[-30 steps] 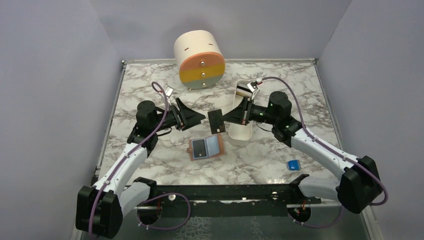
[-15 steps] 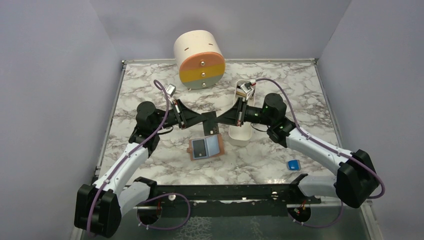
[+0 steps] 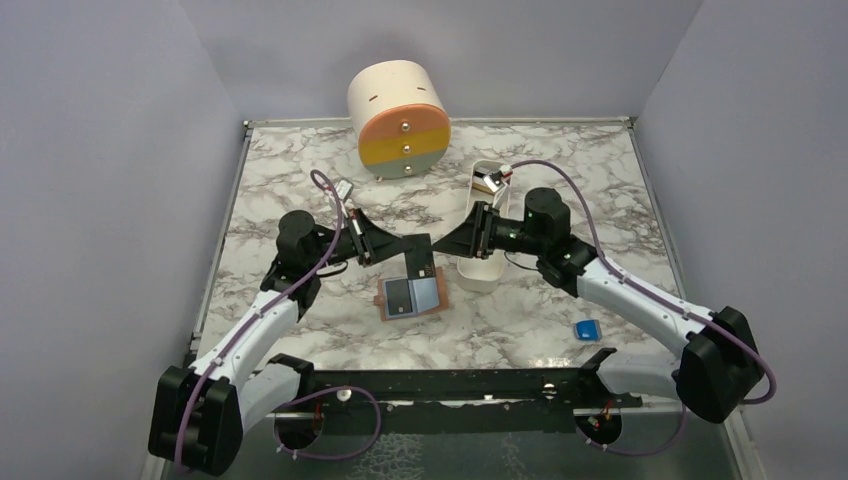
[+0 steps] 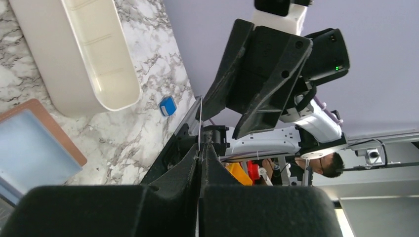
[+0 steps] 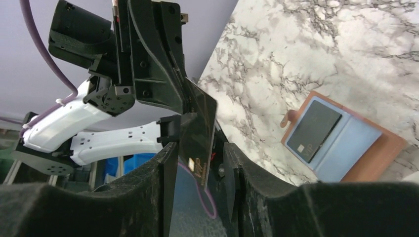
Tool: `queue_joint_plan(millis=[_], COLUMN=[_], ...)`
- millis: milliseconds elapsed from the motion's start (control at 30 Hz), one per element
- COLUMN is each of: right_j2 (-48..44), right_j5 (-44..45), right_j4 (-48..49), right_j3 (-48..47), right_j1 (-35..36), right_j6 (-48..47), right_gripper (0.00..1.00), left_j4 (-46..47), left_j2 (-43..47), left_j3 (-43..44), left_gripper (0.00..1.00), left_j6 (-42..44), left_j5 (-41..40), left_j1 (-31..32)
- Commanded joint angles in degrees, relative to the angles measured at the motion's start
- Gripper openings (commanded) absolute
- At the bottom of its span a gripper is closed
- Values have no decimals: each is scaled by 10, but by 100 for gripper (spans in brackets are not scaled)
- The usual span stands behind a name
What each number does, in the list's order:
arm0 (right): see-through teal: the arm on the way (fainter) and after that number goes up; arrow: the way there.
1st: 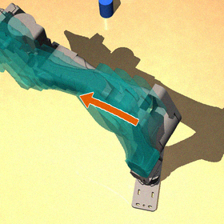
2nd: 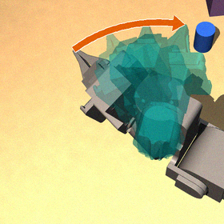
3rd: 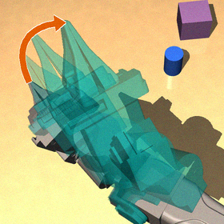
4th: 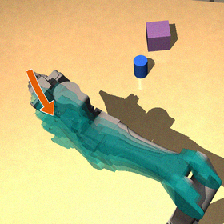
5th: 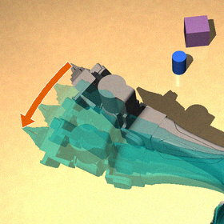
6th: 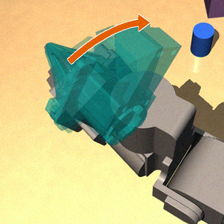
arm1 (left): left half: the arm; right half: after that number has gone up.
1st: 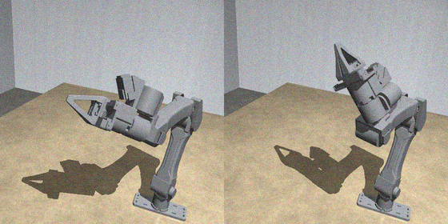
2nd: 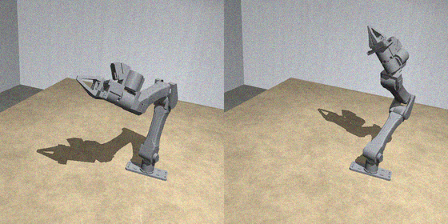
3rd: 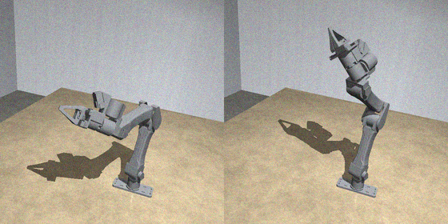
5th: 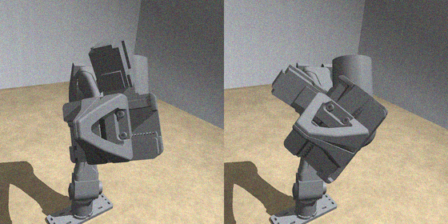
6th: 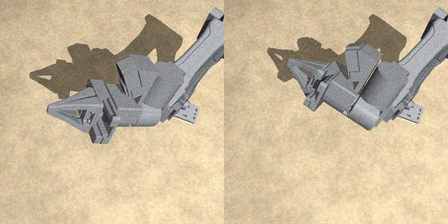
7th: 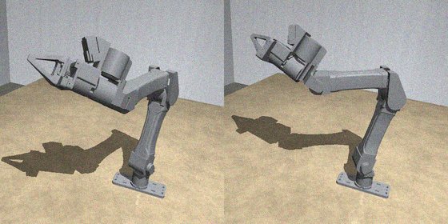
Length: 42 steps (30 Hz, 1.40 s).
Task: Put the credit cards into the card holder
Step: Pick up the credit card from the storage box, then insert the credit card into the card holder.
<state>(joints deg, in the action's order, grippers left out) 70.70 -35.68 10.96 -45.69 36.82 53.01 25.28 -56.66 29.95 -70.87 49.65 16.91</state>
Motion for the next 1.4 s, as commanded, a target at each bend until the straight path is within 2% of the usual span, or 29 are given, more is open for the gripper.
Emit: queue_joint_plan(millis=[0,167,333,733,1100,1367], right_j2=[-26,-14,22,149,231,244], right_j5=[49,88,140,328,381,428], right_j4=[-62,-130,-181,-290,-307,-309], right_j3=[-14,-20,-36,-117,-122,-88], right_j1=[5,7,32,132,161,168], right_j6=[-57,-99,-135,-212,-231,-231], right_gripper=[40,38,35,29,26,21], left_j4=[-12,-184,-255,-250,-246,-250], left_j2=[-15,-32,-63,-162,-224,-253], left_j3=[-6,27,43,42,28,35], left_gripper=[0,0,0,0,0,0], left_j6=[54,187,244,287,314,319], left_j5=[-13,-76,-121,-96,-90,-75], left_j1=[-1,-2,-5,-13,-14,-14])
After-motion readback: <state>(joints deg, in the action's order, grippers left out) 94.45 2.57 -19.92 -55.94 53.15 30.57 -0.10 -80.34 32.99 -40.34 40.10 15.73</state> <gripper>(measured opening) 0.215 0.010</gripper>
